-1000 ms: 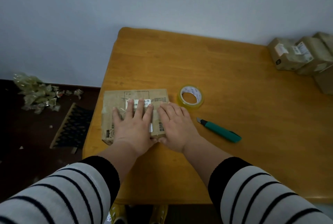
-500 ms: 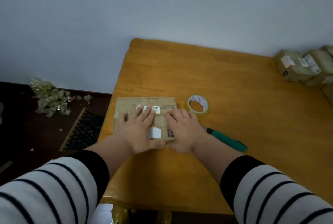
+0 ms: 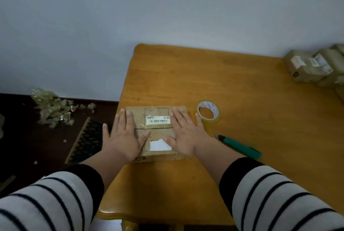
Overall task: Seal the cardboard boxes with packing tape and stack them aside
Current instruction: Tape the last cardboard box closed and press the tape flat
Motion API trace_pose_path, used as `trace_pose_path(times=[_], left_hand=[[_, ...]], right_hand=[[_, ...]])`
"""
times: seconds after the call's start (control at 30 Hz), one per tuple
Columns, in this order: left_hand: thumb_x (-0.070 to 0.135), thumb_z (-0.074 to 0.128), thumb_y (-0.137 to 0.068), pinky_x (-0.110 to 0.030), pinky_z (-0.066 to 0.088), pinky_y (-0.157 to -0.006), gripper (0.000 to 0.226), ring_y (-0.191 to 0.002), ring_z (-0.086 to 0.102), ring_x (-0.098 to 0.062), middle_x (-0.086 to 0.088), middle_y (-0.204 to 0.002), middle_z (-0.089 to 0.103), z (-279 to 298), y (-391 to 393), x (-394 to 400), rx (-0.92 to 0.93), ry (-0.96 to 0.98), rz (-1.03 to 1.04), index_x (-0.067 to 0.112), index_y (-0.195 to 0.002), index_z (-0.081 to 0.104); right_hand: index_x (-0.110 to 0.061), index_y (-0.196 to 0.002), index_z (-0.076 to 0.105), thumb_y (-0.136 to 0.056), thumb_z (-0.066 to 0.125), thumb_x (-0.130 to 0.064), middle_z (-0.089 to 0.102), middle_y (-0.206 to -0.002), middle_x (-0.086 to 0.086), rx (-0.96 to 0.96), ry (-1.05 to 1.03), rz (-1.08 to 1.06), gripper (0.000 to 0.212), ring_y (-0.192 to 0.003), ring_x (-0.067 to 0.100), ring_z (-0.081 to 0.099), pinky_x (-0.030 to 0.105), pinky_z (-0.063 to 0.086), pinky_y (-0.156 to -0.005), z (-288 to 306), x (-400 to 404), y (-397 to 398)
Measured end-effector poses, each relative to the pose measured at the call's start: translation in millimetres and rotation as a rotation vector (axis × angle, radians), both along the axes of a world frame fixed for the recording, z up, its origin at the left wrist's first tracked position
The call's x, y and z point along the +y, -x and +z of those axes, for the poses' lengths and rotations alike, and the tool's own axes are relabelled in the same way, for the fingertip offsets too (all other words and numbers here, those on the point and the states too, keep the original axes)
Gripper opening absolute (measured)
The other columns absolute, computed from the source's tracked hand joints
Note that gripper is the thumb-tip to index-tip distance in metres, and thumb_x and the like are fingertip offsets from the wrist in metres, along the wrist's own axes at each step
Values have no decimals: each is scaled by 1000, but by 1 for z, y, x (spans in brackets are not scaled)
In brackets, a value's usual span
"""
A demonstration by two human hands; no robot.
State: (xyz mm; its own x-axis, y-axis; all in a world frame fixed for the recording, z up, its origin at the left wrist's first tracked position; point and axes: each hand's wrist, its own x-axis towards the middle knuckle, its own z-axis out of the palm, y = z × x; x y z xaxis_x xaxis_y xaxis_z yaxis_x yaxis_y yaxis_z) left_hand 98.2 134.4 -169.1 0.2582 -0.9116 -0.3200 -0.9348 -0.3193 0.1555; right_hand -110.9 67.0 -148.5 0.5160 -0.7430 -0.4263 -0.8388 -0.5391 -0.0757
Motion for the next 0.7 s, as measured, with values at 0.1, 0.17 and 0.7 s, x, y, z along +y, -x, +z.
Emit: trace_pose_path(times=[0.1,0.17,0.7], left_hand=[[72,-6,-86,-47,-16,-117,86,-144,-29,-15,2,-153,-38,-3,-3,0,-32,84,-84,19,-150,-25],[70,-7,-86,-46,-16,-118,85,-145,-29,-16,3,-150,-41,-6,-4,-3,-10,61,-110,19,-151,-25],[47,37,-99,-54,9,-116,42,-140,22,-27,-1,-150,31,61,12,-68,19,335,-43,31,-136,47]], right_hand=[[-19,-155,-12,-87,10,-77,-15,-164,-3,-58,88,-1,92,-149,17,-17,55,-14,-116,-2,-3,0],[-21,-153,-18,-86,3,-79,-25,-161,-6,-52,76,-22,92,-144,13,-29,54,-21,-111,-8,-1,2],[-23,-139,46,-88,44,-23,39,-148,2,-62,54,-501,51,-138,24,33,49,24,-112,11,-46,53]])
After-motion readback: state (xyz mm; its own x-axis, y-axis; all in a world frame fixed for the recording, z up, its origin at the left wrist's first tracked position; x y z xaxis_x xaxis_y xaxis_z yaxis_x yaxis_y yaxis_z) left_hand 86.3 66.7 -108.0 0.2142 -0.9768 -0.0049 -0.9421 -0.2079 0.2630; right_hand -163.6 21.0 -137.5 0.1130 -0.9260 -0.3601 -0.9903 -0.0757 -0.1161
